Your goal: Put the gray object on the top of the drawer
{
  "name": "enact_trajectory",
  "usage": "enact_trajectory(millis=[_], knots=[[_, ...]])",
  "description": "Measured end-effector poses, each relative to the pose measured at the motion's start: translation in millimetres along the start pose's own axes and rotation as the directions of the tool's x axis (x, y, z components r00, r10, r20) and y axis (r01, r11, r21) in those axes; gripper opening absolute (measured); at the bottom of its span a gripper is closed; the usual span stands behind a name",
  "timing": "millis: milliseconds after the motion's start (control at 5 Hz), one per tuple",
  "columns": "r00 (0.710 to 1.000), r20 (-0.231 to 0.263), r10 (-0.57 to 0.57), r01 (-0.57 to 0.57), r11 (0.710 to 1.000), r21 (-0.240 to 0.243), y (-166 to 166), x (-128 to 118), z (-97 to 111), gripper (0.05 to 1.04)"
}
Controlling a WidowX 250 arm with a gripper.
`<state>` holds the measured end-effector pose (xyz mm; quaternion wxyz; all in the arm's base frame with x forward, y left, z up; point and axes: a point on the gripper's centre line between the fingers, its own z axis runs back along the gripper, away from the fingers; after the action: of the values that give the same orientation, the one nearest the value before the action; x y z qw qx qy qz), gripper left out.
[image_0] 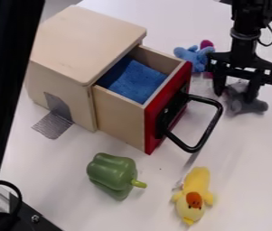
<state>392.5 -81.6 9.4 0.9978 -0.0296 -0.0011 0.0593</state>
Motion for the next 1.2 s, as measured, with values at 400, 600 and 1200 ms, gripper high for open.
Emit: enact_trajectory(millis=[400,600,1200], knots=[[0.998,0.022,-0.057,0.056,0.998,0.020,-10,3,8,0.376],[0.994,0.041,-0.097,0.097,0.995,0.006,-24,7,19,0.312],[0.974,0.154,-0.164,0.166,0.986,-0.003,-36,18,93,0.155]])
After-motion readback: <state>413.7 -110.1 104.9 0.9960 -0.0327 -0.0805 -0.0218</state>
